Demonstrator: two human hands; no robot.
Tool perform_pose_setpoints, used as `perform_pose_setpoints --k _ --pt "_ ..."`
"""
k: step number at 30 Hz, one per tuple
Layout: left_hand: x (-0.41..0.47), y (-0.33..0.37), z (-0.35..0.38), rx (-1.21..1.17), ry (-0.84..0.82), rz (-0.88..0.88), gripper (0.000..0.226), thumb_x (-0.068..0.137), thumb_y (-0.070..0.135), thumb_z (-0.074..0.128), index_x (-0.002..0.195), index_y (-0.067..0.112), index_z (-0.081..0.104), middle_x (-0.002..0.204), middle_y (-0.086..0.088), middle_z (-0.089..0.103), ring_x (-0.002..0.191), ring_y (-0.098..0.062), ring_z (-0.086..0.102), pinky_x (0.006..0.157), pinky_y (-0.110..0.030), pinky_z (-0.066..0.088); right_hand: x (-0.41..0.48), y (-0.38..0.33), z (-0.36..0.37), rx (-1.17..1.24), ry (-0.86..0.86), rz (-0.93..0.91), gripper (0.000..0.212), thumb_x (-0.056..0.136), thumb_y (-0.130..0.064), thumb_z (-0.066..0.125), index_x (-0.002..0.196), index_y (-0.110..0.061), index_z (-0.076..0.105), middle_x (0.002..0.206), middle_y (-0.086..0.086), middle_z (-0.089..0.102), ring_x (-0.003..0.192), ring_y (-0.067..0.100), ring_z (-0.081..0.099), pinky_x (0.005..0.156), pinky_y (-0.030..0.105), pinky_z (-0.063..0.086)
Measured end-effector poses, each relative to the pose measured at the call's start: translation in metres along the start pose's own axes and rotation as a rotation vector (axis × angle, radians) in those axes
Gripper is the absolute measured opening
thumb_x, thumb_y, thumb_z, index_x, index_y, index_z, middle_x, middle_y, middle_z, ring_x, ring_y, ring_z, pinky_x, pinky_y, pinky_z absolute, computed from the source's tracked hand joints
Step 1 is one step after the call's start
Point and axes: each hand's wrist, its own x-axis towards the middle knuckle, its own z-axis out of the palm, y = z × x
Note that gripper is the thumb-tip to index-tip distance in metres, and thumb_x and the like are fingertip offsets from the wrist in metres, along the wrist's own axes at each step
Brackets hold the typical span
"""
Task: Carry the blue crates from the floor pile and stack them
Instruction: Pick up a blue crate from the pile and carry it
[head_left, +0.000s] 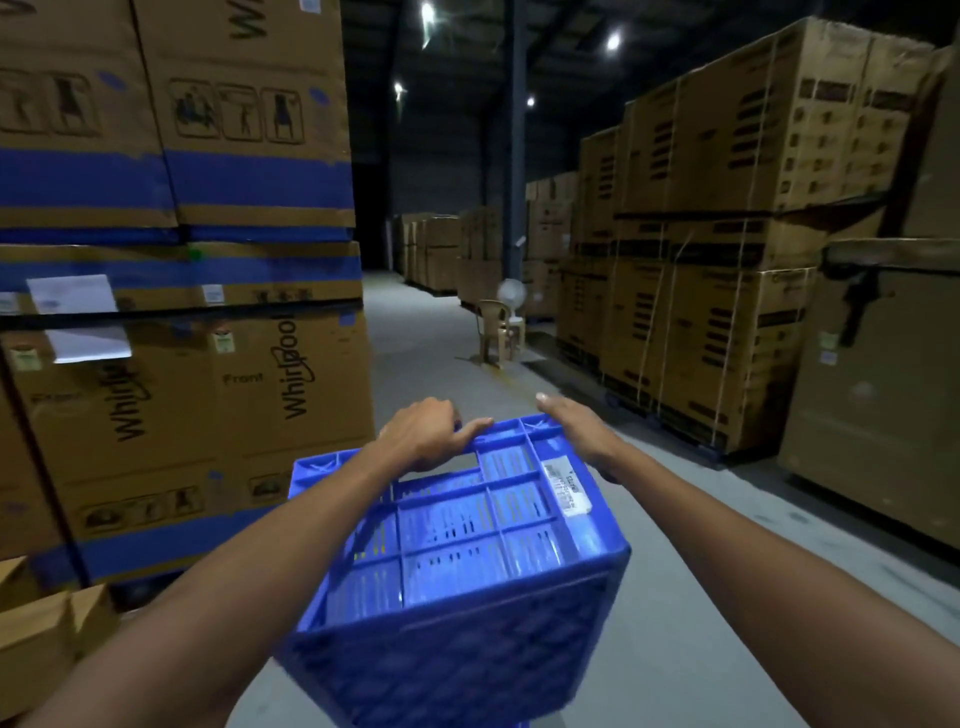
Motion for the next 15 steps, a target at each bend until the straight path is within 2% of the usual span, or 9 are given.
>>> perform_pose_setpoints --k 2,4,6,8,9,11,13,15 --pt "0.012 0.018 0.006 -0.046 -0.019 0.106 0.064 0.094 0.064 0.036 0.050 0.018 0.043 0.047 0.000 0.045 0.045 -0.018 0.042 0.049 -0.032 0.027 -0.014 0.005 -0.022 0.123 -0.057 0.080 0.060 0.090 -0.066 0.045 0.105 -0.012 0.067 0.086 0.002 0.074 0.078 0.017 0.071 0.070 0.033 0.052" --pt "0.028 0.036 0.010 -0.088 -0.002 0.164 0.061 0.097 0.058 0.035 0.052 0.018 0.042 0.048 0.000 0.043 0.045 -0.018 0.040 0.051 -0.033 0.027 -0.023 0.020 -0.045 0.198 -0.057 0.090 0.058 0.090 -0.067 0.041 0.089 -0.017 0.070 0.080 0.003 0.074 0.076 0.020 0.069 0.071 0.033 0.046" --pt "0.045 0.058 0.015 -0.125 0.030 0.187 0.061 0.099 0.056 0.033 0.053 0.017 0.042 0.050 -0.002 0.044 0.046 -0.019 0.040 0.052 -0.034 0.027 -0.031 0.031 -0.060 0.327 0.061 0.049 0.053 0.095 -0.060 0.041 0.079 -0.017 0.069 0.078 0.012 0.072 0.076 0.025 0.068 0.078 0.038 0.044" --pt "0.063 0.084 0.023 -0.138 0.053 0.207 0.061 0.099 0.058 0.031 0.056 0.016 0.045 0.053 -0.004 0.046 0.048 -0.021 0.043 0.053 -0.035 0.029 -0.029 0.038 -0.075 0.429 0.303 0.023 0.043 0.098 -0.045 0.044 0.066 -0.019 0.057 0.060 0.010 0.060 0.060 0.023 0.058 0.073 0.038 0.040" --pt "0.072 0.097 0.026 -0.141 0.057 0.210 0.061 0.099 0.058 0.030 0.057 0.016 0.044 0.054 -0.004 0.046 0.049 -0.020 0.043 0.053 -0.035 0.030 -0.024 0.042 -0.085 0.432 0.388 0.006 0.043 0.094 -0.043 0.045 0.056 -0.023 0.048 0.053 0.004 0.052 0.055 0.023 0.052 0.067 0.040 0.037" --pt "0.089 0.124 0.032 -0.164 0.068 0.211 0.061 0.099 0.057 0.029 0.058 0.015 0.043 0.055 -0.004 0.046 0.050 -0.021 0.043 0.055 -0.036 0.031 -0.014 0.054 -0.107 0.338 0.452 -0.036 0.045 0.080 -0.049 0.041 0.044 -0.024 0.039 0.048 -0.002 0.046 0.058 0.027 0.047 0.063 0.045 0.034" --pt "0.103 0.158 0.036 -0.212 0.080 0.216 0.063 0.101 0.054 0.027 0.060 0.011 0.047 0.058 -0.009 0.052 0.054 -0.027 0.050 0.059 -0.039 0.038 -0.003 0.066 -0.128 0.269 0.481 -0.078 0.042 0.074 -0.047 0.036 0.041 -0.021 0.040 0.049 -0.002 0.045 0.060 0.027 0.043 0.061 0.050 0.035" --pt "0.113 0.204 0.042 -0.284 0.086 0.267 0.062 0.104 0.046 0.026 0.065 0.007 0.054 0.070 -0.018 0.063 0.068 -0.034 0.059 0.069 -0.045 0.045 -0.003 0.063 -0.143 0.202 0.529 -0.102 0.041 0.079 -0.039 0.036 0.044 -0.019 0.039 0.052 0.004 0.049 0.058 0.024 0.042 0.061 0.050 0.035"
